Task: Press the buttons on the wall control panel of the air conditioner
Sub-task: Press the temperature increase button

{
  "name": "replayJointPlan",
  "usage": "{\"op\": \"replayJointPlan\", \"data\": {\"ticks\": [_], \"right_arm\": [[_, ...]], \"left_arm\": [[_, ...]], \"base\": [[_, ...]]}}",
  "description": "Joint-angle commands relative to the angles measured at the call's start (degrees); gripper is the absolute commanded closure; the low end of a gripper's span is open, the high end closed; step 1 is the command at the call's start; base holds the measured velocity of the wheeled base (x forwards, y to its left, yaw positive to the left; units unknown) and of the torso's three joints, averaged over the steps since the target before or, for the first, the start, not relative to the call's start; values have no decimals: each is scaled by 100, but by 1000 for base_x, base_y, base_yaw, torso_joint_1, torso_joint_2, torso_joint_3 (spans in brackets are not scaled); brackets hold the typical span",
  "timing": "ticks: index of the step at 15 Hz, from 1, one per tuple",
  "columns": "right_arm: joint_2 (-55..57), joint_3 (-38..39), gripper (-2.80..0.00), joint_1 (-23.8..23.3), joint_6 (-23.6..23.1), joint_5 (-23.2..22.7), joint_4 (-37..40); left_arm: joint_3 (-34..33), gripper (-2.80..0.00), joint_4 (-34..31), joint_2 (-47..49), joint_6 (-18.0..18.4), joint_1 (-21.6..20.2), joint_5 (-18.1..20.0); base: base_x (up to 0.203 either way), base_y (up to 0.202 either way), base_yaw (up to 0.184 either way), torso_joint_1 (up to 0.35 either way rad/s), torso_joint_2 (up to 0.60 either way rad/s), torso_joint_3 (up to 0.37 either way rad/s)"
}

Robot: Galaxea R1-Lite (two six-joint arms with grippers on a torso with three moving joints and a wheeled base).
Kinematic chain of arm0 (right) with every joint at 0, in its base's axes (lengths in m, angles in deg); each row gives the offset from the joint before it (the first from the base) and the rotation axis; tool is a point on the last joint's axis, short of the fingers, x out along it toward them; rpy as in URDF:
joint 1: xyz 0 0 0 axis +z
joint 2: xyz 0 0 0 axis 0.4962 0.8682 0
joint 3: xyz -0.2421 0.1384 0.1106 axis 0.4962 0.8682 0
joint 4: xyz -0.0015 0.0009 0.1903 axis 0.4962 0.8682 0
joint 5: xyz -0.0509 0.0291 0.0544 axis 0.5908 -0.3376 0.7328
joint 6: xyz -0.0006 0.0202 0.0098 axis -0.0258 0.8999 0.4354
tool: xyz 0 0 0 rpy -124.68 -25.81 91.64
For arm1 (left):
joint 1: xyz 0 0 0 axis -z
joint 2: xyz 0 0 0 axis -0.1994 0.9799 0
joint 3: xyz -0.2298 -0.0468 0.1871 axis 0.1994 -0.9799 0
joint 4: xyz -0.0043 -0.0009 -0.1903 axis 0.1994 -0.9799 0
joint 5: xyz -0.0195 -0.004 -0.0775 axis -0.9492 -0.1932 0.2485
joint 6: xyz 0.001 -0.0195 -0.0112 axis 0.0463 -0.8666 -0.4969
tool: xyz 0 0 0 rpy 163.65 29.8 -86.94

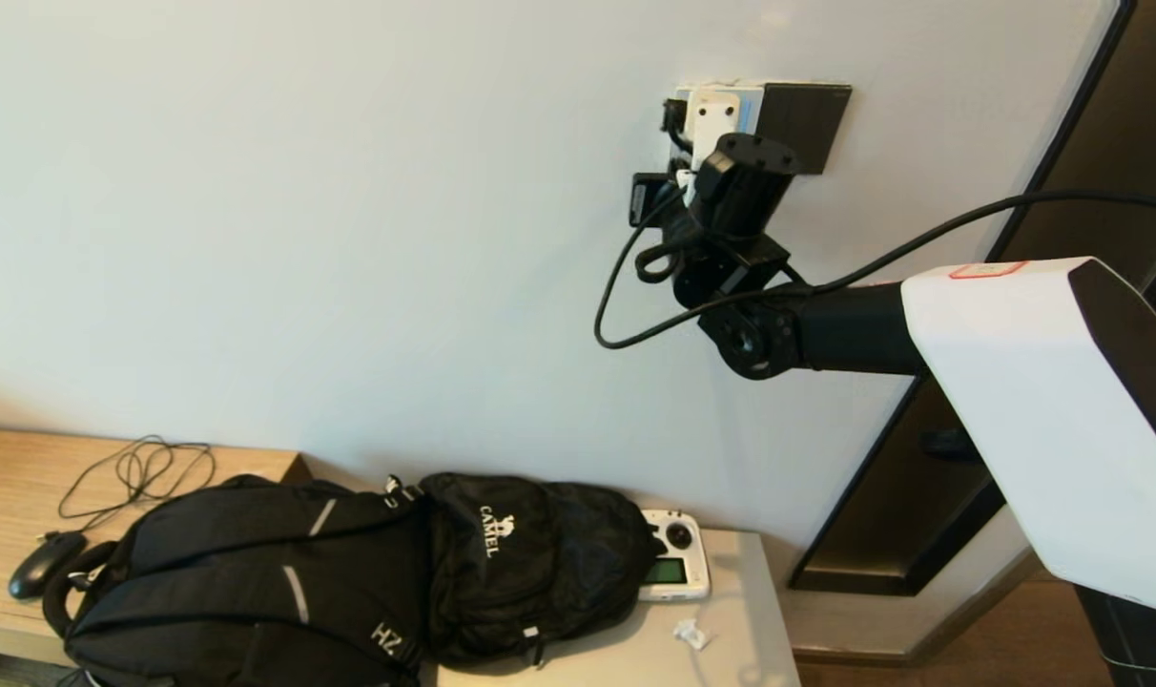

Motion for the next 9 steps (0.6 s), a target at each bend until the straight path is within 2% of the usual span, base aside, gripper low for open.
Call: {"op": "replayJointPlan", "data": {"ticks": [1, 6, 9], "right_arm": [[-240, 185, 0, 89, -14, 18, -75], [-1057, 905, 0, 319, -13, 24, -187], [-1841, 1683, 0, 384, -15, 56, -295]], "left_arm": [[0, 0, 2, -2, -3, -2, 0], [0, 0, 2, -7, -3, -2, 0], [0, 0, 2, -2, -3, -2, 0]], "base": [[0, 0, 0, 0, 0, 0], [0, 0, 0, 0, 0, 0], [0, 0, 0, 0, 0, 0]]}}
